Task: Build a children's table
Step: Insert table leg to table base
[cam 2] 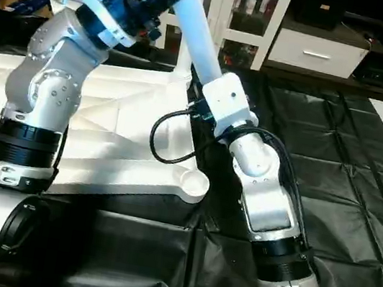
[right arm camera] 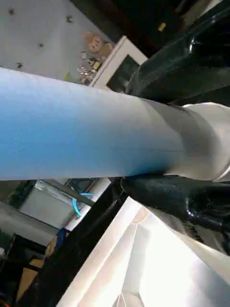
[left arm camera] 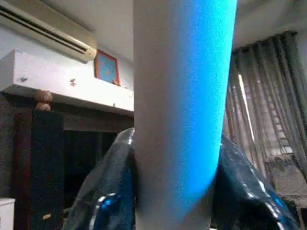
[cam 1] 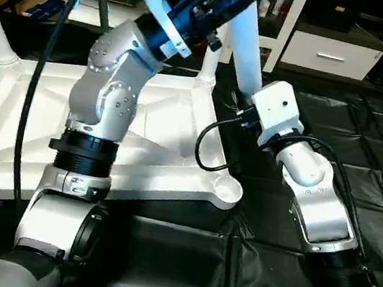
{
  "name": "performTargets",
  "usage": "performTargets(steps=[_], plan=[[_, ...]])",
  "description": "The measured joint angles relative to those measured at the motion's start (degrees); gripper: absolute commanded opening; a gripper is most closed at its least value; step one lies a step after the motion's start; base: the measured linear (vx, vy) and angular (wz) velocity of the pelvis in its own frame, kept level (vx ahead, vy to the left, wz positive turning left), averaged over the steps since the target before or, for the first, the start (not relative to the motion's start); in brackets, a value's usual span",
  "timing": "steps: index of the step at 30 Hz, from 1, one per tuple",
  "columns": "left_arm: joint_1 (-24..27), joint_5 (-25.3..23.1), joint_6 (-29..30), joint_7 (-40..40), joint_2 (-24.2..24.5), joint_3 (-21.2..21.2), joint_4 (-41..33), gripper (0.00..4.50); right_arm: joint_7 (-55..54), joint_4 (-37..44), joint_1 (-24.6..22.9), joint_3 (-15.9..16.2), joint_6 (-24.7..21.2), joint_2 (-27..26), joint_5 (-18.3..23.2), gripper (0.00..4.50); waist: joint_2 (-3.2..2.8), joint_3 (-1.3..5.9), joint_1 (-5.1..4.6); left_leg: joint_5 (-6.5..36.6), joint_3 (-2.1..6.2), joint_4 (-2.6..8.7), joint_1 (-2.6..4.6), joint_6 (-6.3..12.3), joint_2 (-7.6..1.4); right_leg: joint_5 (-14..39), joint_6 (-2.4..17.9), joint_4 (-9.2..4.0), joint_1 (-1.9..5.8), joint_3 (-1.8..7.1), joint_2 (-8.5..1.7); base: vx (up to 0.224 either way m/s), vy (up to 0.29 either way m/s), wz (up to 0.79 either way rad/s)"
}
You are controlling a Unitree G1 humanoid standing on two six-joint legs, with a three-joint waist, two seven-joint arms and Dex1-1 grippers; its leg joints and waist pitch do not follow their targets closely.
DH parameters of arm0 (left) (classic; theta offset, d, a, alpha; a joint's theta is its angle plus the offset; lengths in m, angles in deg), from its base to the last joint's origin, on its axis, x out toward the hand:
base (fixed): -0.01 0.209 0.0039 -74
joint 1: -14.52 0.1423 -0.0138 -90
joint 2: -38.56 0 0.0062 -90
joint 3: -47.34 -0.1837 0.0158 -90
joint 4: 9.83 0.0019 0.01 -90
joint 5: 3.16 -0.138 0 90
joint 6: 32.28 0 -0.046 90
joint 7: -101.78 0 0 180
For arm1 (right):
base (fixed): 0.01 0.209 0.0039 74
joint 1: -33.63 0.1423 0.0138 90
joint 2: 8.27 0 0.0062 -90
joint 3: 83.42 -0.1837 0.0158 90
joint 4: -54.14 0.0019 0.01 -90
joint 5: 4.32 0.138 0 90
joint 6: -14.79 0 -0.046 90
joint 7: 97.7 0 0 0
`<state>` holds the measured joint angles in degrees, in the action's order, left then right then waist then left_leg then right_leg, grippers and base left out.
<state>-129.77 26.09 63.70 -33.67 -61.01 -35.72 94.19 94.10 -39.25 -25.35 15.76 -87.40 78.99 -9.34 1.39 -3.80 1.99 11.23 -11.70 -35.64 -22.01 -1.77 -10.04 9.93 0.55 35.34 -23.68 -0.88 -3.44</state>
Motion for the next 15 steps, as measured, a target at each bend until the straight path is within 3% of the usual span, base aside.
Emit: performTargets(steps=[4, 7, 9, 11, 15], plan=[[0.48, 0.46, 1.18, -0.34, 0.63, 0.28, -0.59, 2.75, -0.20, -2.06, 0.92, -5.05, -1.65, -1.87, 5.02, 1.83, -0.05, 0.03, 0.00, 0.00, 0.00, -0.03, 0.01, 0.00, 0.00, 0.00, 0.01, 0.00, 0.01, 0.01, 0.00, 0.000, 0.000, 0.00], [3.58, 0.31, 3.82, -4.47, 0.43, 0.73, -1.55, 2.94, 0.10, -6.11, 4.25, -11.74, -3.28, -2.45, 11.38, 1.83, -0.24, 0.06, -0.02, 0.00, -0.01, -0.08, 0.01, 0.01, 0.01, -0.04, 0.06, 0.03, 0.02, 0.02, -0.01, 0.000, 0.000, 0.00], [5.94, -0.07, 7.97, -10.07, 0.37, 2.17, -1.39, 3.19, 2.30, -7.19, 5.97, -15.86, -4.97, -2.23, 16.63, 1.83, -0.34, 0.05, -0.03, 0.00, 0.00, -0.11, 0.01, 0.02, 0.00, -0.04, 0.06, 0.08, 0.01, 0.01, 0.00, 0.000, 0.000, 0.00], [9.05, -1.17, 15.33, -17.99, 0.85, 3.69, -0.42, 3.20, 7.84, -7.81, 6.92, -19.06, -9.52, -1.71, 23.72, 1.83, -0.82, 0.19, -0.10, 0.00, 0.03, -0.12, 0.13, 0.02, -0.01, -0.04, 0.06, 0.04, 0.15, 0.00, 0.01, 0.000, 0.000, 0.00], [15.02, -8.43, 20.50, -23.26, 3.45, 1.47, 3.19, 3.20, 16.52, -7.85, 5.92, -20.93, -17.06, 0.64, 31.19, 1.83, -1.09, 0.14, -0.04, -0.04, 0.19, -0.12, -0.02, 0.03, -0.02, -0.05, 0.04, 0.02, 0.07, -0.10, 0.06, 0.000, 0.000, 0.00]])
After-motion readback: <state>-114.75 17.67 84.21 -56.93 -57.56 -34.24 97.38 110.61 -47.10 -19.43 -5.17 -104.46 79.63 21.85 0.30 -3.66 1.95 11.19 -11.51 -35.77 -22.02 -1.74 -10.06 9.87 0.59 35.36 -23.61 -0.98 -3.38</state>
